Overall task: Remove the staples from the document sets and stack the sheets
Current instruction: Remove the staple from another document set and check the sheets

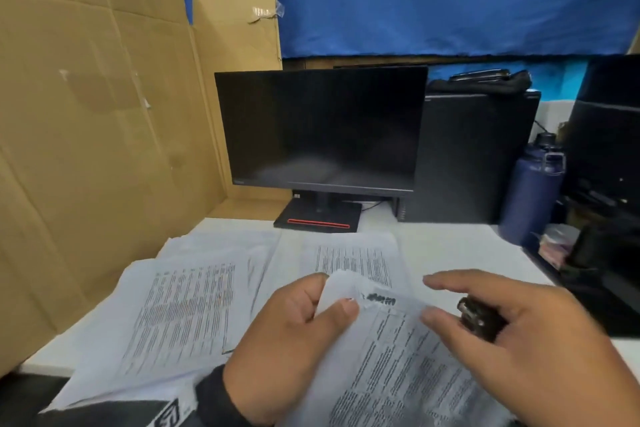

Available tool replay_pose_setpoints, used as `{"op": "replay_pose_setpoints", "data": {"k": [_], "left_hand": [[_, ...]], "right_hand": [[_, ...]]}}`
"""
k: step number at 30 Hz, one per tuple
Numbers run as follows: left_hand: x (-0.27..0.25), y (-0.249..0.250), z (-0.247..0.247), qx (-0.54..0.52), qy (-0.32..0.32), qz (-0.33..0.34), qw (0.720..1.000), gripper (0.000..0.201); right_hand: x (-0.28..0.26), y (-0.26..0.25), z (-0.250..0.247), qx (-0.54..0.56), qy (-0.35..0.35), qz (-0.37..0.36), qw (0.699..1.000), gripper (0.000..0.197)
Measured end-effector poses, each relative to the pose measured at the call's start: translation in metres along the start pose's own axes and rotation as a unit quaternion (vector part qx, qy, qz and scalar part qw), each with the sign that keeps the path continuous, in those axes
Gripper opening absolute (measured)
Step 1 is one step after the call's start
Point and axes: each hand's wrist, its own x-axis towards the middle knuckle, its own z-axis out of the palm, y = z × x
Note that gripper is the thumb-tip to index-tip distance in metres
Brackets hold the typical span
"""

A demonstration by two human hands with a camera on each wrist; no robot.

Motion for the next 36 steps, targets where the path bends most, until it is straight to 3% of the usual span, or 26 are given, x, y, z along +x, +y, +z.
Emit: {"op": "replay_pose_setpoints", "data": {"k": [3,7,13,17,22,25,31,36], "left_hand": [[-0.005,-0.012,0.014,0.004,-0.033,0.001,0.999,0.022],[-0.007,-0.020,0.020,0.034,-0.046,0.008,0.998,0.022],[-0.011,-0.026,0.026,0.087,-0.059,0.006,0.994,0.022],[-0.011,-0.026,0.028,0.052,-0.032,-0.017,0.998,0.026],[-0.011,-0.021,0.025,0.036,-0.046,-0.030,0.998,0.018],[-0.011,-0.023,0.025,0.035,-0.056,-0.026,0.997,0.026],[-0.010,-0.024,0.022,0.043,-0.077,-0.029,0.996,0.011],[-0.010,-0.024,0.020,0.050,-0.081,-0.030,0.995,0.011]], "right_hand": [[-0.001,0.003,0.014,0.036,-0.082,-0.006,0.996,0.036],[0.000,0.010,0.027,-0.011,-0.118,-0.029,0.993,0.013],[0.001,0.018,0.038,-0.008,-0.123,-0.048,0.991,0.015],[0.002,0.023,0.043,0.015,-0.118,-0.039,0.992,0.011],[0.003,0.026,0.048,0.037,-0.112,-0.037,0.992,0.003],[0.002,0.027,0.050,0.031,-0.107,-0.040,0.993,0.005],[0.001,0.028,0.054,0.024,-0.112,-0.041,0.993,0.012],[0.001,0.026,0.055,0.034,-0.114,-0.038,0.992,0.017]]}}
